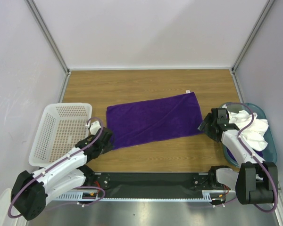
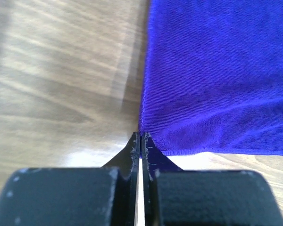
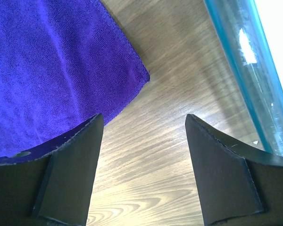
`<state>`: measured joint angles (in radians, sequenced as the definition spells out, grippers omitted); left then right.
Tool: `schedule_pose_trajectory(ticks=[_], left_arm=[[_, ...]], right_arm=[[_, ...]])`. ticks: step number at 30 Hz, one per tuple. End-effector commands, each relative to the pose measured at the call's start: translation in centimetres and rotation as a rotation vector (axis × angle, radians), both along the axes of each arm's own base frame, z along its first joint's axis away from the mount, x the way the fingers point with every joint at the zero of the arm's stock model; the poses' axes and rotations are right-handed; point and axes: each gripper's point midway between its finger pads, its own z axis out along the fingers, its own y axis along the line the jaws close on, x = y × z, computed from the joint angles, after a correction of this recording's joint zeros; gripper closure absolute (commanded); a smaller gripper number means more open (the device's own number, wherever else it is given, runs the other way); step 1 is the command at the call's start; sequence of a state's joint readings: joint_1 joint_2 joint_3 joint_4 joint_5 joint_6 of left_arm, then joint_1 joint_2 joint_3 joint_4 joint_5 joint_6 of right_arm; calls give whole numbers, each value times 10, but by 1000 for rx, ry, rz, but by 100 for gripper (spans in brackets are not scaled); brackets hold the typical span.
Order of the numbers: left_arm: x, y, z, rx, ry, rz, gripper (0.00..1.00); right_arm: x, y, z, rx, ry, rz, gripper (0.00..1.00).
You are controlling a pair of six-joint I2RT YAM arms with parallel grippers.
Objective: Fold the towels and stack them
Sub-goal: Flatten out the crumpled towel
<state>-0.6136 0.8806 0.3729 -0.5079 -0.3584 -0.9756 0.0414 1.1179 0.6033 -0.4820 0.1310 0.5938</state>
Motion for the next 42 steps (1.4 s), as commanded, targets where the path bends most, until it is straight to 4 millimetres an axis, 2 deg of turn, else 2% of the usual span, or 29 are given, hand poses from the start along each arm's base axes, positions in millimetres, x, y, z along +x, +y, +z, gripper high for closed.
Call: schedule_pose_trajectory(ticks=[1,6,8,9,11,12,14,18,21,26,27,29,31,35,39,42], left_arm=[[0,5,16,22,0,38,100],[-13,16,15,69,58,78,99],[-15,18,12,84,72,79,86],[-17,20,8,97,84,82,70],[-18,20,6,96,91,87,52],[-17,18,7,90,87,82,46],[-13,13,11,70,67,59,44],[-8,5,17,39,29,32,53],[-7,4,13,29,20,31,62],[-9,5,6,33,36,37,66],[-11,6,4,36,41,38,70],[-12,6,3,33,42,43,71],[-12,6,3,28,39,44,75],[-14,8,1,30,40,47,80],[-14,10,0,36,38,54,94],[-14,13,0,53,37,58,100]], right_arm=[[-3,-6,3,-22,-1,-13,24],[-5,-7,2,-27,8,-18,24],[-6,-7,1,-28,5,-18,24],[-7,-7,1,-28,8,-18,24],[-7,-7,1,-27,11,-16,24],[-7,-6,1,-26,11,-15,24],[-8,-7,2,-28,8,-17,24],[-8,-6,1,-21,3,-18,24],[-6,-4,-2,-9,-1,-19,25],[-1,-3,-5,-9,-2,-14,27],[-1,-4,-6,-11,-2,-15,27],[3,-4,-6,-11,-13,-21,28],[8,-6,-7,-16,-29,-36,30],[17,-6,-10,-12,-53,-49,36],[22,-6,-14,-8,-56,-58,45],[26,-7,-16,-26,-64,-65,51]])
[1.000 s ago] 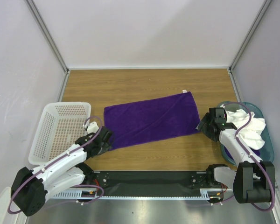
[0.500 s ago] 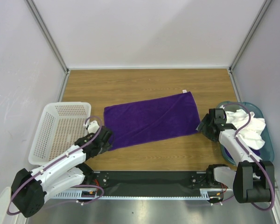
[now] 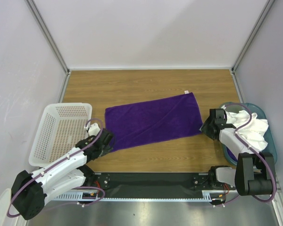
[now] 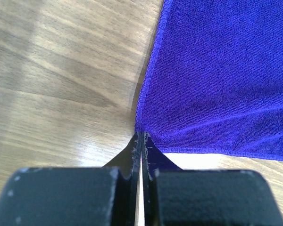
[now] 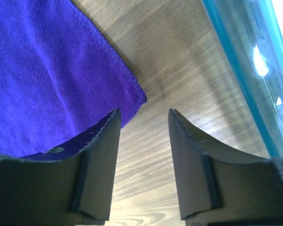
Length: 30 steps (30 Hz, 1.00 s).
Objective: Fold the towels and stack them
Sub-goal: Flatten out the crumpled towel
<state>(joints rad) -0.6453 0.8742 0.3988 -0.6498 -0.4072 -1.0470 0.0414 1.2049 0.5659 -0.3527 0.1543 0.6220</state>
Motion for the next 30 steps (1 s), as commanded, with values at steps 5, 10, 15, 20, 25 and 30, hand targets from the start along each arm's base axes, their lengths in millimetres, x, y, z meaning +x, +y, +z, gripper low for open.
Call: schedule_pose_trajectory(ticks=[5,10,15,20,25,30], left_arm=[[5,5,5,28,-35,14,100],[8,7,7,47,-45,16,100],[9,10,9,62,-50,20,100],[9,12,11,67,-60,24,100],[11,14,15,81,-71,21,100],[12,17,19,104,-73,11,100]], right_arm=[[19,-13,4,-83,-75,-44,62],[20,-11,-4,-86,-58,-38,66],[22,-5,-10,-71,-49,-26,65],[25,-6,-9,-76,-59,-36,74],[15,-7,-11,-84,-19,-39,100],[-13,-2,-9,-62,24,-54,100]])
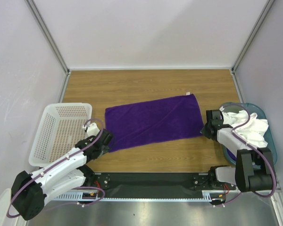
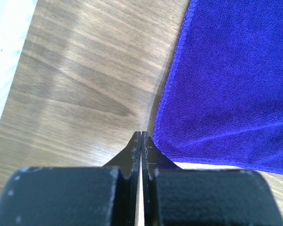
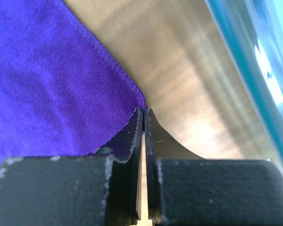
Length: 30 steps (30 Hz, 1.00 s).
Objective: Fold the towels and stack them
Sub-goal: Flatten out the crumpled towel
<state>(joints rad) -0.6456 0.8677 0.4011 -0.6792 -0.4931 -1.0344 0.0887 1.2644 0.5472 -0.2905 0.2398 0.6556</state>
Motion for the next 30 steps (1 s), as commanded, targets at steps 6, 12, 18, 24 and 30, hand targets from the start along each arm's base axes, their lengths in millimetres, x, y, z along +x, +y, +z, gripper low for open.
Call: schedule_pose_trajectory(ticks=[6,12,18,24,30], left_arm=[[12,4,23,68,-43,-34,100],[10,3,24,61,-36,-46,100],[3,-11,19,-29,-30,-93,76],[3,-31,5,-127,-39,-146,57],[3,-32,-5,-117,-22,-151,59]], right_arm=[[-45,0,16,-2,55,-42,100],[-64,14,12,76,77,-49,100],[-68,18,3,84,119,-38,100],[-59,12,10,37,114,-26,100],[-54,3,18,-2,102,-36,100]])
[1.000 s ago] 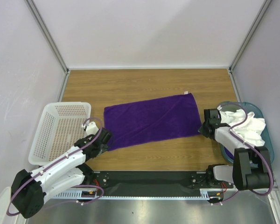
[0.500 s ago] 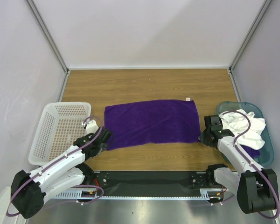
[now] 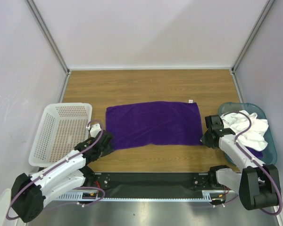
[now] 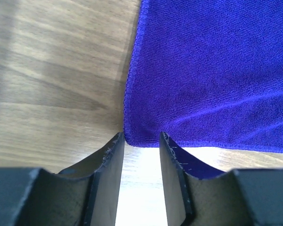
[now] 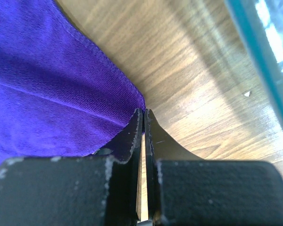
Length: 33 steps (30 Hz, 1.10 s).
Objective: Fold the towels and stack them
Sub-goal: Flatten out the crumpled towel
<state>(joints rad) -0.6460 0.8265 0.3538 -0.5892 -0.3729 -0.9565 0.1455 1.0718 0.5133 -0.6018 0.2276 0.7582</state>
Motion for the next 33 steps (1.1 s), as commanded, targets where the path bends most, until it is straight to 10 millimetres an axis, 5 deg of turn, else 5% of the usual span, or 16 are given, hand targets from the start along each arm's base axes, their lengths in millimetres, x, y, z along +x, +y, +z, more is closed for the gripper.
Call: schedule_pose_trajectory(ticks=[1,9,12,23,33], left_arm=[[7,-9,0,-24,-23,-28,59],[5,4,-6,36,-12,18,81],[1,10,-7,58,11,40,100],[-8,43,28,140,16,254,100],[-20,56,16,235,101,307,100]], right_arm=[[13,-9,16,-44,-35,-13,100],[12,-10,18,-42,-40,-18,100],[11,-11,18,-43,-33,-21,100],[-4,-8,12,-7,11,-81,100],[-31,4,18,72,23,-149,100]])
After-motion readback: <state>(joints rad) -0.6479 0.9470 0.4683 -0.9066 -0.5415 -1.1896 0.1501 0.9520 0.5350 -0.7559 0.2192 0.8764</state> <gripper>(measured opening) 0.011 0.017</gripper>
